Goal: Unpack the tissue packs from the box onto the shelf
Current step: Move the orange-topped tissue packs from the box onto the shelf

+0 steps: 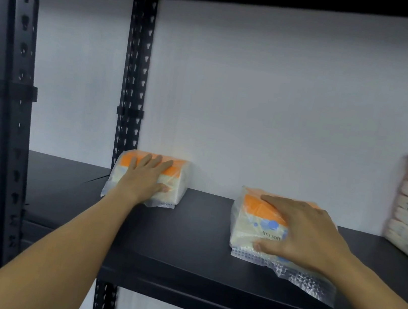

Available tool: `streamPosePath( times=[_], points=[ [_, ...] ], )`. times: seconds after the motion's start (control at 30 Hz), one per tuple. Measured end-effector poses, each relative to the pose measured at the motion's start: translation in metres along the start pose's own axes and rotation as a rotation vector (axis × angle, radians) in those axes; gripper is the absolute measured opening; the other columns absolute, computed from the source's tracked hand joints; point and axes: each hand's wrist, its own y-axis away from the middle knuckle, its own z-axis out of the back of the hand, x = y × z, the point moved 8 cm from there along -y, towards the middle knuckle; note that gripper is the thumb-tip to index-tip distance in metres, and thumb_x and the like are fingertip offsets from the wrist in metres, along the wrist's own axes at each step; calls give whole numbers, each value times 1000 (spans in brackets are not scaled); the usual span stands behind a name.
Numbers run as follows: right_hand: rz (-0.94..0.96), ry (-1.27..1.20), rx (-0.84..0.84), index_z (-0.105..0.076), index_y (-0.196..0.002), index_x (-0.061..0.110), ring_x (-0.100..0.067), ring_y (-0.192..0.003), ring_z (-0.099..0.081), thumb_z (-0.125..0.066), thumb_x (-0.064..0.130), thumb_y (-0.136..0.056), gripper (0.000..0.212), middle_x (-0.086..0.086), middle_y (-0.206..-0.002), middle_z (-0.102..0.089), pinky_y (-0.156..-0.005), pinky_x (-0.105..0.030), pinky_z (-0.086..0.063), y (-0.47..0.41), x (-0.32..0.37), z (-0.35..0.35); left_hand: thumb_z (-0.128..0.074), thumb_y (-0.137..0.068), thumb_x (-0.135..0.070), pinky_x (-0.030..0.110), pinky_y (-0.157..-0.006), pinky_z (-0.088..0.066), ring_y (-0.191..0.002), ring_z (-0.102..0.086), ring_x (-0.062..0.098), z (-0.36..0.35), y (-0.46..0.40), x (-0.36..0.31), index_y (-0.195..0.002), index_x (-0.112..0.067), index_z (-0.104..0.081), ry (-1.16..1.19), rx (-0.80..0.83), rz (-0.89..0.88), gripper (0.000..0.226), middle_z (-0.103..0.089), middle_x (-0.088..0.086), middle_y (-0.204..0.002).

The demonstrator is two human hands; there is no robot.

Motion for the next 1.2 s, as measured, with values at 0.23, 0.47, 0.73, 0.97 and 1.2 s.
streamPosePath(
  times=[0.23, 0.47, 0.73, 0.97, 1.2],
  points=[
    [9, 0, 1, -30, -148, 47, -6, -137, -40, -49, 89, -58, 101, 27, -151, -38, -113, -41, -31, 1, -1, 0, -53, -98, -33, 49, -119, 5, -151, 6, 22, -8, -7, 11, -155, -32, -11, 58, 40, -27, 71, -2, 0, -164],
    [-2, -2, -11, -30, -149, 47, -7, -137, -41, -49, 90, -58, 102, 25, -151, -39, -112, -43, -32, 1, -3, -2, -43, -103, -26, 51, -119, 3, -149, 15, 28, -12, -5, 12, -156, -31, 4, -72, 45, 59, 71, 13, 2, -163],
    [-12, 7, -54, -29, -149, 45, -9, -138, -39, -48, 91, -61, 101, 22, -152, -39, -112, -42, -31, 9, -2, 3, -34, -104, -27, 51, -120, -9, -150, 6, 33, -10, 18, 2, -156, -29, 3, -43, -24, 129, 64, 7, 14, -162],
    [3, -29, -153, -44, -143, 44, -9, -130, -46, -59, 83, -67, 87, 21, -144, -50, -107, -36, -28, 14, 3, 17, -31, -103, -40, 51, -119, -12, -150, 3, 30, -11, 48, -3, -156, -31, -6, 54, 28, 163, 59, 5, 12, -163],
    [56, -44, -265, -61, -128, 40, -12, -115, -58, -70, 72, -67, 70, 18, -126, -64, -98, -38, -35, 16, 9, 28, -35, -101, -37, 53, -120, -10, -150, 8, 28, -13, 56, -4, -155, -32, -11, 158, 65, 196, 60, 8, 8, -163]
  ],
)
